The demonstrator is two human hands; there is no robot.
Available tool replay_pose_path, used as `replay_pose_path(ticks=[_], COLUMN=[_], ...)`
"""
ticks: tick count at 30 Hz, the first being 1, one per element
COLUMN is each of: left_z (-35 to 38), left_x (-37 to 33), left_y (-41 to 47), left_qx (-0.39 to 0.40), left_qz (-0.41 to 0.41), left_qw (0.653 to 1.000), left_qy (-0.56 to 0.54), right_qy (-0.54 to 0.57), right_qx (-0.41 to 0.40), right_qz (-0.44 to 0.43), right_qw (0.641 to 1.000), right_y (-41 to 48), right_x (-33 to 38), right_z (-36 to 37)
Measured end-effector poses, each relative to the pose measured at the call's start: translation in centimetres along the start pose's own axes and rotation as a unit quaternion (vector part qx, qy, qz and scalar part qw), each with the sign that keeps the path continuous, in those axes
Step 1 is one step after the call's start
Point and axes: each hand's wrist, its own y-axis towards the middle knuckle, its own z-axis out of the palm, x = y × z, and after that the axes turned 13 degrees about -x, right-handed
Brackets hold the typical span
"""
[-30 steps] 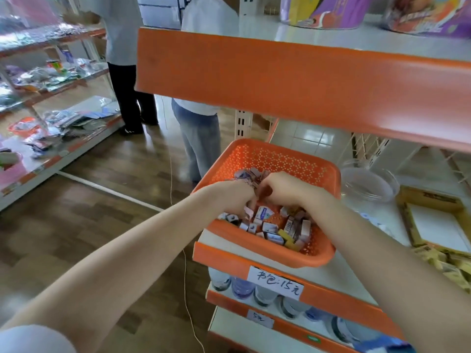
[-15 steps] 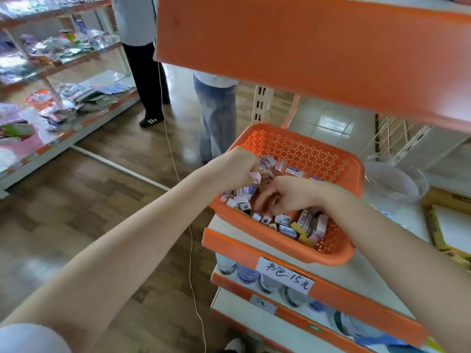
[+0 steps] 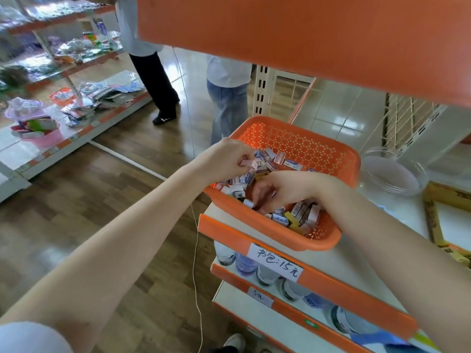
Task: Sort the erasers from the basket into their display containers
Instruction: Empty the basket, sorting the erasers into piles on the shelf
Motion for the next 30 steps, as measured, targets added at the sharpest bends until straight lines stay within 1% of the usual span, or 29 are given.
replay_pose_path(ticks=[4,6,10,16,20,23,25,28,30], left_z=[-0.4,-0.6,-0.6,-1.4,-1.5,-1.2,-0.6,0.5,1.4], left_x=[-0.6,-1.0,-1.5,-2.5,-3.3,-4.4,-5.5,-7.3,-9.2], left_y=[-0.1,-0.4,-0.9,-1.1,-0.7,0.0,0.9,2.6,3.7], left_qx=[-0.009,-0.011,-0.014,-0.040,-0.045,-0.045,-0.041,-0.026,-0.015], left_qz=[-0.023,-0.038,-0.055,-0.082,-0.081,-0.047,-0.026,-0.002,0.019], left_qw=[1.000,0.999,0.998,0.995,0.995,0.997,0.998,0.997,0.994], left_qy=[-0.017,-0.028,-0.022,-0.046,-0.046,-0.044,-0.040,-0.073,-0.103], right_qy=[-0.014,-0.024,-0.118,-0.162,-0.147,-0.134,-0.116,-0.055,-0.046], right_qx=[-0.021,-0.013,-0.013,-0.016,-0.094,-0.163,-0.211,-0.291,-0.346], right_qz=[-0.010,0.003,0.002,0.028,0.039,0.034,0.047,0.072,0.083], right_qw=[1.000,1.000,0.993,0.986,0.984,0.977,0.969,0.952,0.934], right_y=[-0.4,-0.7,-0.7,-2.1,-4.2,-6.2,-8.2,-11.5,-13.8], right_x=[0.1,0.2,0.7,0.7,0.3,0.0,-0.5,-1.5,-2.6], right_z=[-0.6,-0.6,0.0,-0.9,-2.0,-3.6,-4.7,-5.7,-5.9])
